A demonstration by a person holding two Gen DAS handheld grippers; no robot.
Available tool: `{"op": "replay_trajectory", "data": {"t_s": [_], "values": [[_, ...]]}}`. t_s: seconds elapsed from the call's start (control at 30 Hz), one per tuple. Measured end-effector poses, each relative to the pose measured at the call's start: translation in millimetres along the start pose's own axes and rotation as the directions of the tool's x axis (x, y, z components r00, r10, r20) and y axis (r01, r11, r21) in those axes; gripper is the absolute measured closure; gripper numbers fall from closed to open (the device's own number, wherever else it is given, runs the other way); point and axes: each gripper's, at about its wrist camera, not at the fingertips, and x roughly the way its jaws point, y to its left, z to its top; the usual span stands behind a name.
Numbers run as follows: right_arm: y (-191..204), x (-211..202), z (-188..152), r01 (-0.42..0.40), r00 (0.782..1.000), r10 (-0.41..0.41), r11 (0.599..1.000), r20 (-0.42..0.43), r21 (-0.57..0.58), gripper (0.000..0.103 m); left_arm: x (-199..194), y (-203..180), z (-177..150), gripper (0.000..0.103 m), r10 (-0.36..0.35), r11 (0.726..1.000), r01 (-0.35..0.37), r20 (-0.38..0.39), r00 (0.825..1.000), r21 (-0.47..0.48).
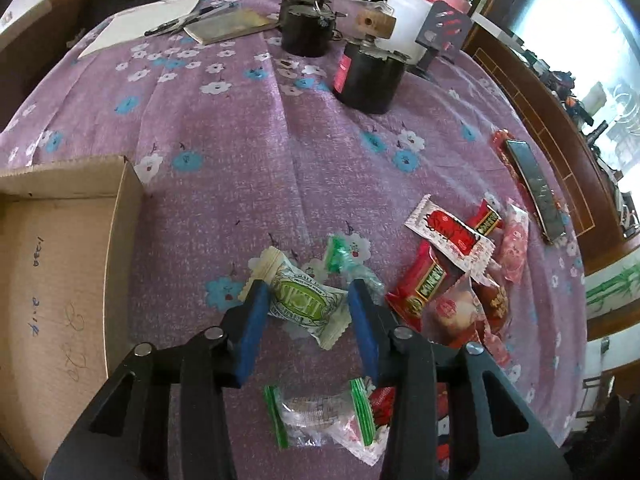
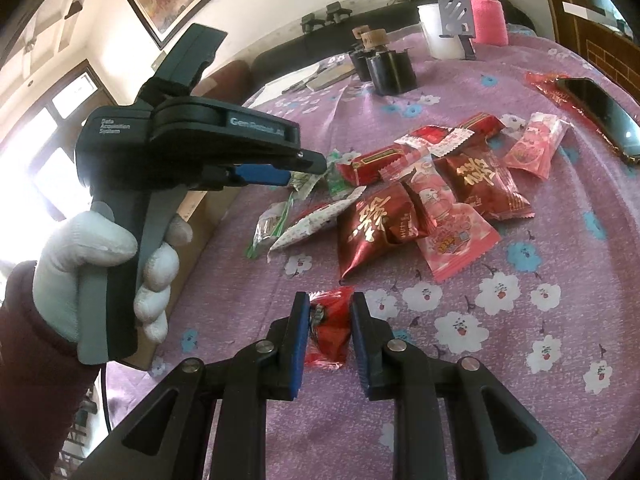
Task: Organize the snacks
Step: 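Grasp the green-and-white wrapped candy with the left gripper, then carry both candies over the cardboard box and open both grippers to drop them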
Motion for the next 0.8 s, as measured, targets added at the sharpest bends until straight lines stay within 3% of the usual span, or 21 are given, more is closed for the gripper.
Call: {"op": "replay_trajectory", "data": {"t_s": [0.03,0.17,0.2,0.23,0.3,0.37,0.6,0.8], "values": [[0,1,0,-0.001,1.000,0.001,1.000,0.000,0.000,0.081,4,3,0,0.040,0.005,1.000,-0.006,-0.018,1.000,-0.020],[-1,0,0,-0.003,1.000,0.003,1.000,0.002,0.004,0.081,5,-3,-1,0.039,0.036,0.999,-0.036,0.008,0.999,0.007],[-1,0,0,-0.004,1.000,0.004,1.000,0.003,0.005,0.081,5,-5,-2,0.042,0.045,0.999,-0.046,0.008,0.999,0.019],[-1,0,0,-0.005,1.000,0.005,1.000,0.002,0.006,0.083,5,-6,-2,0.053,0.046,0.999,-0.047,0.014,0.999,0.026],[-1,0,-1,-0.011,1.000,0.011,1.000,0.004,0.007,0.085,3,-6,-4,0.056,0.012,1.000,-0.012,0.013,1.000,0.023],[-1,-1,-1,-0.022,1.000,0.021,1.000,0.008,0.006,0.088,-5,-7,-7,0.068,-0.016,1.000,0.015,0.032,0.999,0.027],[0,-7,-2,-0.043,0.998,0.043,0.999,0.037,0.003,0.089,-52,-6,-15,0.068,-0.138,0.990,0.136,0.121,0.983,0.031],[4,-18,-4,-0.042,0.997,0.042,0.999,0.070,-0.007,0.089,-96,25,-26,0.068,-0.211,0.977,0.215,0.181,0.961,-0.005]]}}
